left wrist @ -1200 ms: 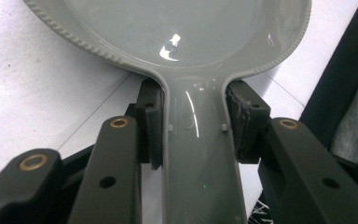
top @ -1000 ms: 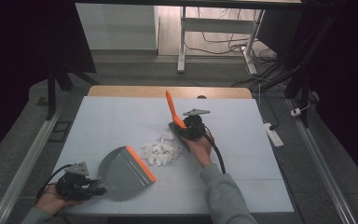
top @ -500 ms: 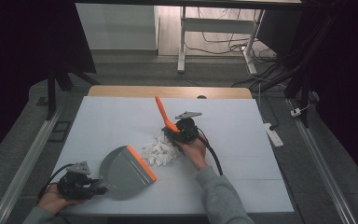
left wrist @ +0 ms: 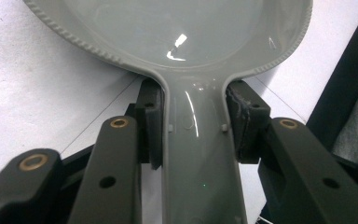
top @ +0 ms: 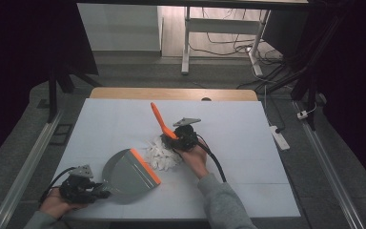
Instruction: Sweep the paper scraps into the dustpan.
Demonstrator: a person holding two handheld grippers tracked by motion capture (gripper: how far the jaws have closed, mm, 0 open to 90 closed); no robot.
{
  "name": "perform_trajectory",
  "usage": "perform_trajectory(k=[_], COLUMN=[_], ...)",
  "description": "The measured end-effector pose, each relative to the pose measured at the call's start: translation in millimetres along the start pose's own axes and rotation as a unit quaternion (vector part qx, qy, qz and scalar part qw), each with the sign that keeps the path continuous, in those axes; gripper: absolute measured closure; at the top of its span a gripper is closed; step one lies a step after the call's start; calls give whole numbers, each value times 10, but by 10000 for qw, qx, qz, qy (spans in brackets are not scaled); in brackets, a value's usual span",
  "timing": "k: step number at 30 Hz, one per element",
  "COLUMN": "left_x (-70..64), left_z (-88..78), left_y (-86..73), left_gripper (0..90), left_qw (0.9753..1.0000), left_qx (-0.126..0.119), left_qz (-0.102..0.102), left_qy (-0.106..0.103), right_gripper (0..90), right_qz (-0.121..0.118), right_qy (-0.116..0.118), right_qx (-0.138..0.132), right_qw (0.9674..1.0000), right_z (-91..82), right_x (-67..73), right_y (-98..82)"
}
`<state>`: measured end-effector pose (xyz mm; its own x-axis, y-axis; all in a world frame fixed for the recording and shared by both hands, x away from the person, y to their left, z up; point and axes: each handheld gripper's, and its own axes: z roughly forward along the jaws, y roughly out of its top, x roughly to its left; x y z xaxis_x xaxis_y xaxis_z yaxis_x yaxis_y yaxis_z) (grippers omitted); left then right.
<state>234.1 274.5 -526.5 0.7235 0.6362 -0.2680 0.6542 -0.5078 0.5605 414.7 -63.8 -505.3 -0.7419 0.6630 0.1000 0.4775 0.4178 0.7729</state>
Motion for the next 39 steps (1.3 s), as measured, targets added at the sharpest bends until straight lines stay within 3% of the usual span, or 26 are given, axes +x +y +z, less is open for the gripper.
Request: perform_trajectory(k=[19, 27, 30, 39], left_x=[-15, -21, -29, -45], left_z=[22, 32, 41, 53], left_y=[28, 36, 49, 60], left_gripper=[617, 617, 617, 616], left_qw=[10000, 10000, 10000, 10000], left_qx=[3, 0, 2, 1], left_qz=[-14, -7, 5, 0], left_qy=[9, 3, 7, 15], right_gripper=[709, 709, 709, 709], right_qz=[-186, -271, -410, -638], right_qy=[487, 819, 922, 1135], right_qx=[-65, -73, -7, 15], right_qw=[9986, 9962, 9949, 9915], right_z=[72, 124, 148, 166], right_x=[345, 539, 663, 853], right_y=[-21, -18, -17, -9])
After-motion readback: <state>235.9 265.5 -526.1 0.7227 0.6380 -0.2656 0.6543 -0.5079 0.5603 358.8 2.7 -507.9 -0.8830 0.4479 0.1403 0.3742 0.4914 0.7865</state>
